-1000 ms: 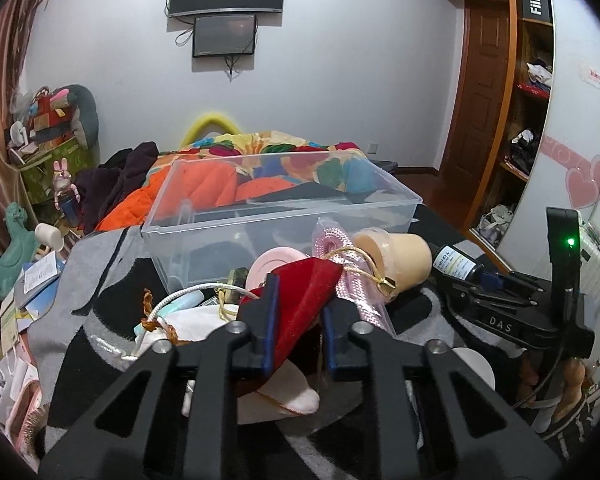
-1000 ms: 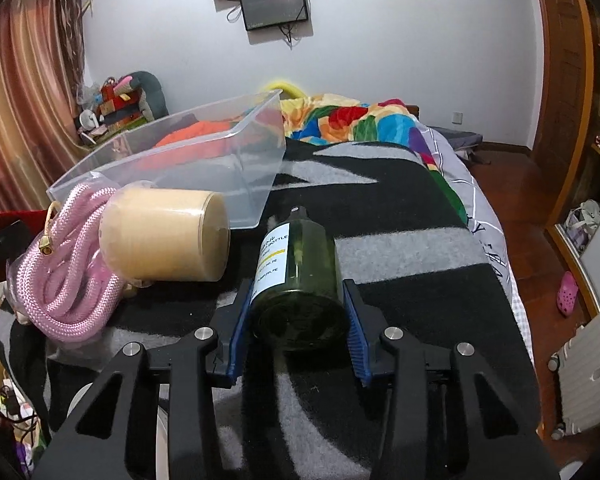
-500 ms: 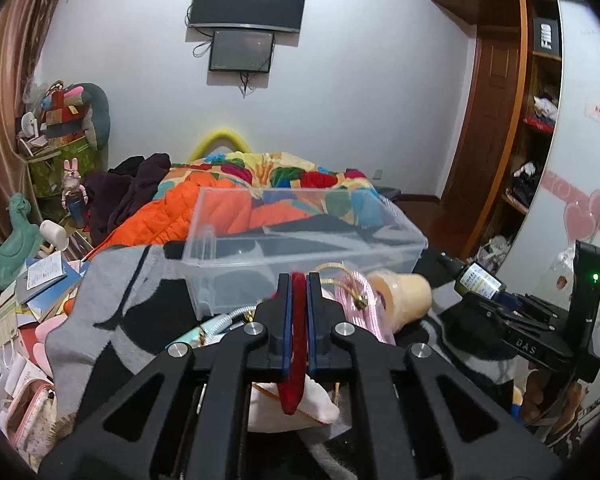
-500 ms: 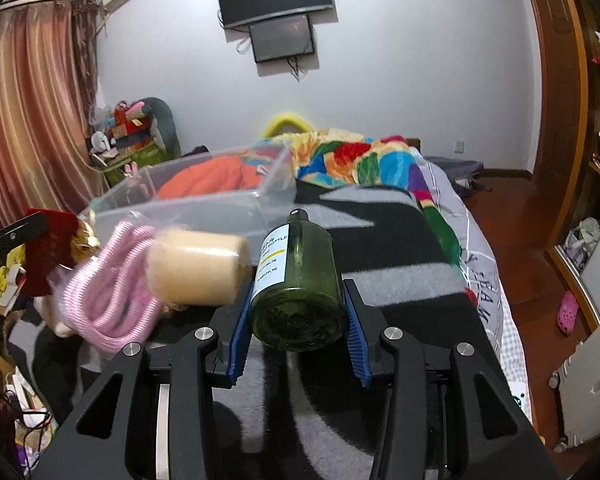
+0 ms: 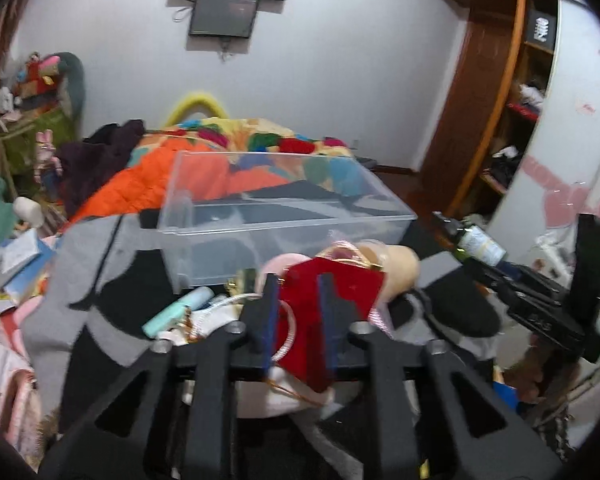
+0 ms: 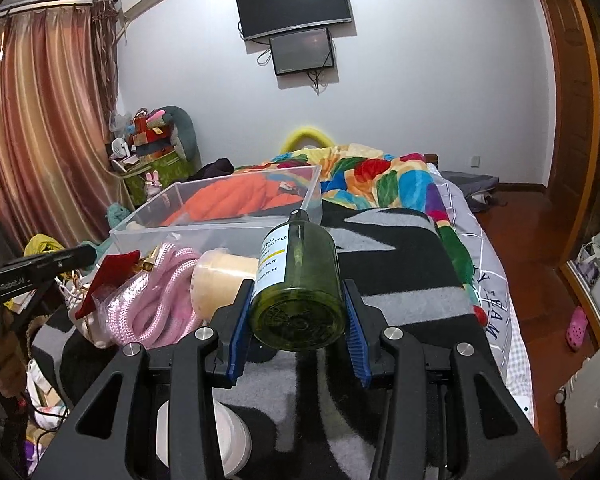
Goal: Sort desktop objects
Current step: 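Carry the red pouch and green bottle with both tools over the clear box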
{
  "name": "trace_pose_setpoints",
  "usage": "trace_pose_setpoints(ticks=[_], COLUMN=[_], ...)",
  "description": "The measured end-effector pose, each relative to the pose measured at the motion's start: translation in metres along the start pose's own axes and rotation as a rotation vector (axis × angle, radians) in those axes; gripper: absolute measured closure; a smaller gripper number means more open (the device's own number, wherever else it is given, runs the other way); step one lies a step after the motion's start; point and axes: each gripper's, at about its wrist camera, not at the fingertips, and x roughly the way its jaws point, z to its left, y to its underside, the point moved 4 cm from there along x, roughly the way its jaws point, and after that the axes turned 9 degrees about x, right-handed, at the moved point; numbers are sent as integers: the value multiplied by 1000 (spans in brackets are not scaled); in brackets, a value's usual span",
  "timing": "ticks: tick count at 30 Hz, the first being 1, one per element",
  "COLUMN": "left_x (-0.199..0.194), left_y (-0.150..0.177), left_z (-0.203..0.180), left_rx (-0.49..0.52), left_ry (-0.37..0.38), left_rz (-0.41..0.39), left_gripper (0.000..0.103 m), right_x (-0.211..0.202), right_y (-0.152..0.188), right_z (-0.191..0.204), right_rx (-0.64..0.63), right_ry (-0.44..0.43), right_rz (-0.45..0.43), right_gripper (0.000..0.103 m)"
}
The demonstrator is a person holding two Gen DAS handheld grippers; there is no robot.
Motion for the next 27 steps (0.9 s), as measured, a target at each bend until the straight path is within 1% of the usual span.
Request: trace_pose_setpoints(ticks=[1, 3, 6, 8, 12, 14, 15, 16, 17, 18, 20, 22, 27], left_x=[-3, -10, -15, -11, 4, 14, 21, 25, 33, 37, 39, 33, 7], left_y=[0, -2, -1, 0, -2, -5, -5, -6, -6, -5, -7, -9, -22], left_z=[-3, -12, -26, -34, -41, -44, -44, -42, -36, -31, -17, -7, 8], left_rx=[14, 55, 146, 189, 211, 223, 225, 222, 197, 173, 103, 67, 28], left_ry=[1, -2, -17, -36, -24, -38, -64, -85, -104, -96, -84, -99, -108], left_rz=[-12, -33, -32, -7, 36, 47, 54, 60, 81, 89, 84, 57, -4], left_gripper=[55, 45, 45, 45, 45, 45, 52, 70, 82, 101, 101, 101, 101], right_x=[-1, -1, -3, -2, 4, 5, 5, 4, 3, 1, -1, -2, 1], right_y=[-1, -1, 0, 1, 5, 7, 7, 7, 7, 7, 6, 4, -7], right_z=[0, 0, 2, 2, 2, 3, 3, 2, 2, 3, 3, 5, 13], right_rx=[-2, -7, -3, -2, 2, -4, -5, -3, -1, -1, -3, -10, -32], right_ry=[-1, -7, -19, -25, -30, -25, -24, -25, -28, -29, -33, -34, -48], right_rz=[-3, -6, -7, -4, 12, 15, 15, 13, 8, 3, -6, -14, -22], right_gripper=[65, 65, 65, 65, 65, 65, 65, 65, 65, 65, 65, 65, 65])
